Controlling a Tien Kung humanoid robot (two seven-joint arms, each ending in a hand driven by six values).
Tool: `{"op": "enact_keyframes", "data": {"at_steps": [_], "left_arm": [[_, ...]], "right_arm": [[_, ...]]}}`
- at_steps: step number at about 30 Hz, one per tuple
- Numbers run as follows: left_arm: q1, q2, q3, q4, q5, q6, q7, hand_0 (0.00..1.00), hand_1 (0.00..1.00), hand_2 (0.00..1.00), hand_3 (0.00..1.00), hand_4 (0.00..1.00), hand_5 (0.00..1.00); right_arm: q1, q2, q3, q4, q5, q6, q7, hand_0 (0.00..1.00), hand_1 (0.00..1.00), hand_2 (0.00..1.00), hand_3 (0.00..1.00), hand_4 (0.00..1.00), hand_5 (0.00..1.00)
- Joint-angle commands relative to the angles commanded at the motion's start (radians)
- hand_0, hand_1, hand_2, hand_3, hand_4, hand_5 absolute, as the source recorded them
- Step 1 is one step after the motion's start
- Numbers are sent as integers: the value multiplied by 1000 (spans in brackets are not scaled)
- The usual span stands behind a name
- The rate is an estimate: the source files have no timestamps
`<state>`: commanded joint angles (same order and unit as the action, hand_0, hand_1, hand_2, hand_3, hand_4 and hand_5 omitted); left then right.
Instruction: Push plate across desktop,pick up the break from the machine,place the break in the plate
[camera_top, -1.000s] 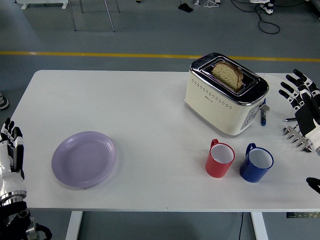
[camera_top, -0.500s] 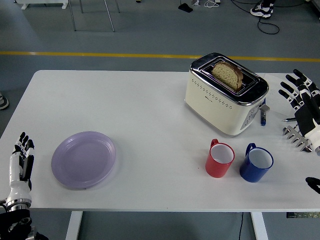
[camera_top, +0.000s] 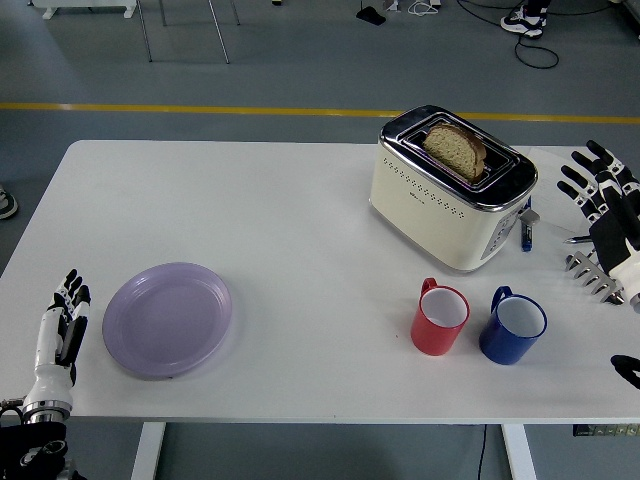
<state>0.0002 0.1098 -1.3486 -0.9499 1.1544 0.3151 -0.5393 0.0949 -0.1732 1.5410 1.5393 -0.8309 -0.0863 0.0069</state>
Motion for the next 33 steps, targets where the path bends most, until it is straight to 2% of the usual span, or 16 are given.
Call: {"op": "enact_keyframes", "data": {"at_steps": [22, 33], "left_arm": [[-2, 2, 35, 13, 9, -34, 2, 919, 938, 998, 981, 570, 998], [-9, -1, 49, 15, 6, -45, 0, 901, 924, 998, 978, 570, 998]], "right_arm": [[-8, -2, -10, -2, 0, 0, 0, 844, 785, 821, 830, 516, 431], [-7, -1, -14, -3, 0, 0, -1, 843, 784, 820, 829, 516, 430]]}}
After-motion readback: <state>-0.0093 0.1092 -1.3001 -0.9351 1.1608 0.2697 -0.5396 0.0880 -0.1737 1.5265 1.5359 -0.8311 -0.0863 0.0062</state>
